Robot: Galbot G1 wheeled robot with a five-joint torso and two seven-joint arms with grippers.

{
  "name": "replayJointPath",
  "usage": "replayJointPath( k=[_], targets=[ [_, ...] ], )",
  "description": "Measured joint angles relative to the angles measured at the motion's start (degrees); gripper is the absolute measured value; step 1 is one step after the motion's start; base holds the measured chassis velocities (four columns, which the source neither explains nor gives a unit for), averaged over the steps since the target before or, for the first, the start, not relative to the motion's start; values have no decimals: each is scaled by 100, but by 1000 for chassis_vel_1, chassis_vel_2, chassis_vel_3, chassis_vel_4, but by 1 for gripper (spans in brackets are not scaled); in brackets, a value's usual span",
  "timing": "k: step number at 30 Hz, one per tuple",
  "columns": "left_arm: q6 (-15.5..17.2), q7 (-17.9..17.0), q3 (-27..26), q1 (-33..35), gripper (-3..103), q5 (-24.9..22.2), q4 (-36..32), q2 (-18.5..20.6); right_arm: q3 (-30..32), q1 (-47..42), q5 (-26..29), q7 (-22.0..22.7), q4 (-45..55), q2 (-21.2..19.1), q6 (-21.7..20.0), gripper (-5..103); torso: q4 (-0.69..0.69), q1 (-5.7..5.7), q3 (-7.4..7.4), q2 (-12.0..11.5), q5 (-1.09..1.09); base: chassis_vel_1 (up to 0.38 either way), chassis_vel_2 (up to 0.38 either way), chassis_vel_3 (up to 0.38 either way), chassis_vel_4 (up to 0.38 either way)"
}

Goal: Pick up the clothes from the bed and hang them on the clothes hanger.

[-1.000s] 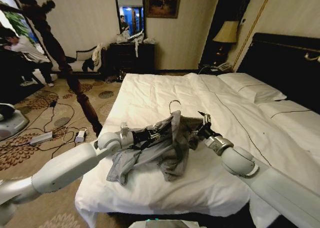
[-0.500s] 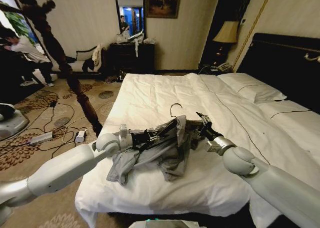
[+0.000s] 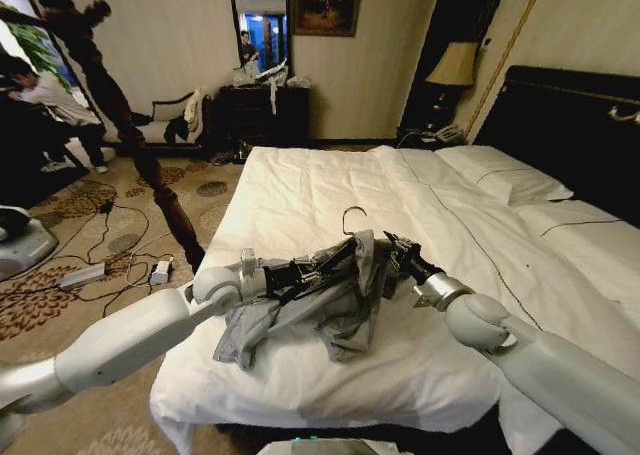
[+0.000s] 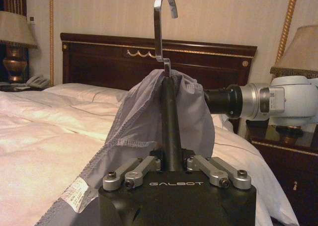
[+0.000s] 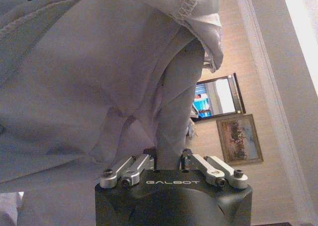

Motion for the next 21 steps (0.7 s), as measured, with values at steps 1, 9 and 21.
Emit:
replayJointPath(
  k=[1, 9, 21],
  targets=[
    [0, 0, 0, 0, 16, 0, 0, 0, 0, 0, 0, 0, 0, 0, 0, 20, 0, 0, 0, 0, 0, 0, 0, 0, 0],
    [53, -211, -89, 67, 15, 12, 124, -130, 5, -57, -12, 35, -55, 3, 17, 20, 0, 0, 0, 0, 0, 0, 0, 0, 0],
    [57, -407, -654, 427, 53, 0, 176, -56, 16, -137, 18, 148, -172, 30, -49, 18, 0, 0, 0, 0, 0, 0, 0, 0, 0]
  ],
)
